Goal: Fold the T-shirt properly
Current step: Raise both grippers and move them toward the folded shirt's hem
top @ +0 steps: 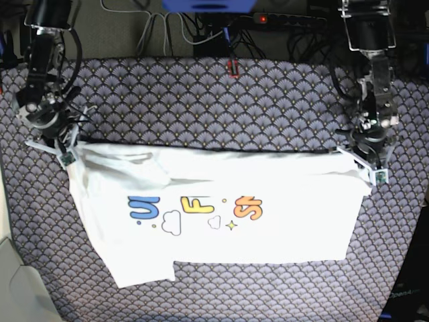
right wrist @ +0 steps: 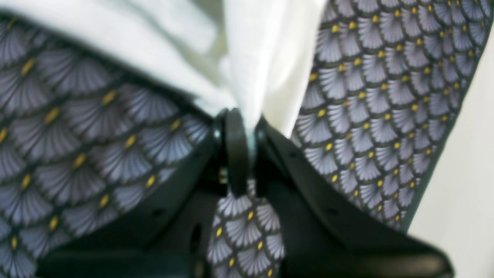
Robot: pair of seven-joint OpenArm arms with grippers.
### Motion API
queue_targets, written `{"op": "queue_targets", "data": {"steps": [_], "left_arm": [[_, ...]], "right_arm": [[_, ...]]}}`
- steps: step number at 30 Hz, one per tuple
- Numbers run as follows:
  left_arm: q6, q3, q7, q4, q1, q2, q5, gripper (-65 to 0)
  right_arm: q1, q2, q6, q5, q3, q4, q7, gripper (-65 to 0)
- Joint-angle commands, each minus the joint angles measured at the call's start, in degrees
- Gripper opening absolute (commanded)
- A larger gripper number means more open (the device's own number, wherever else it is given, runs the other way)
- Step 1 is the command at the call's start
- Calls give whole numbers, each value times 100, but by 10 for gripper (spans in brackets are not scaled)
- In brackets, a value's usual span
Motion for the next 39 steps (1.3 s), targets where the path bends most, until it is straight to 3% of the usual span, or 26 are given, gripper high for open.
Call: {"op": "queue_targets", "data": {"steps": [1, 8, 14, 39], "left_arm": [[38, -34, -57, 223, 14, -150, 17, -646], [38, -52, 189, 997, 630, -177, 44, -646], [38, -509, 189, 1419, 1219, -124, 44, -646], [29, -764, 189, 1770, 2300, -115, 0, -646]], "right_arm": [[-33, 101, 43, -32, 127, 193, 45, -650], [-578, 101, 56, -14, 426, 536, 45, -650], [-1035, 101, 56, -5, 461, 641, 89, -650], [-2108, 101, 56, -5, 575, 1230, 97, -650]]}}
